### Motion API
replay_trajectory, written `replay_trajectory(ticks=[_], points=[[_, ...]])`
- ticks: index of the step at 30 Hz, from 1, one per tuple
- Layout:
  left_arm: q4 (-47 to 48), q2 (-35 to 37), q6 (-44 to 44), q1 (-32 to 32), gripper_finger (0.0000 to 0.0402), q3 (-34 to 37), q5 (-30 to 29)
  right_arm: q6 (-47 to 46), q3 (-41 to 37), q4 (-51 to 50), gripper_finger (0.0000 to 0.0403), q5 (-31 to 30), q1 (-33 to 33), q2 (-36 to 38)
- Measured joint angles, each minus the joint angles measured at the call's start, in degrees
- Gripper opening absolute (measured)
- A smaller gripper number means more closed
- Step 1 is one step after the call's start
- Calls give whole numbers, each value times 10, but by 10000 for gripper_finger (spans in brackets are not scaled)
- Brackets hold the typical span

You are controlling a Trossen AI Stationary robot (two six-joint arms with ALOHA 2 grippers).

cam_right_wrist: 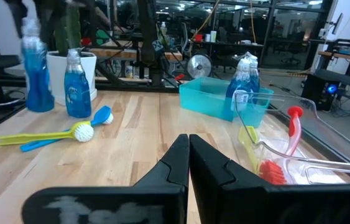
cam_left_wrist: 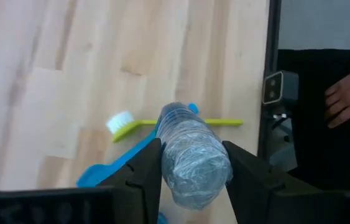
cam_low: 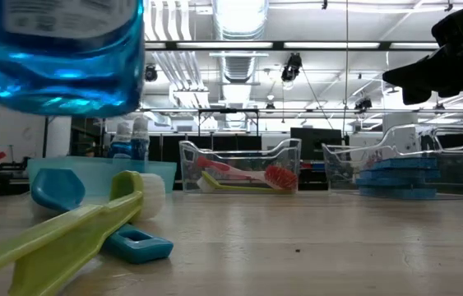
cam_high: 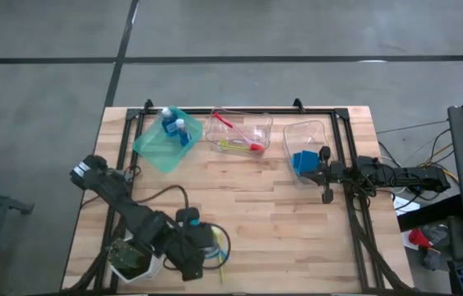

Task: Pick & Place Kitchen Sink Supplies
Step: Put the transparent soap dispenser in the green bin

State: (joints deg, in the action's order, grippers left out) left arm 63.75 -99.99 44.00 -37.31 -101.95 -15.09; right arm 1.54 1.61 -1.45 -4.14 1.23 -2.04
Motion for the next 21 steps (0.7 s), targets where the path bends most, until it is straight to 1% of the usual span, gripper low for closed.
replay_trajectory(ticks=[8,21], points=[[55,65,-33,30,142,0,-31,0,0,0,9,0,0,0],[192,195,-33,99,143,1,-98,0,0,0,9,0,0,0]])
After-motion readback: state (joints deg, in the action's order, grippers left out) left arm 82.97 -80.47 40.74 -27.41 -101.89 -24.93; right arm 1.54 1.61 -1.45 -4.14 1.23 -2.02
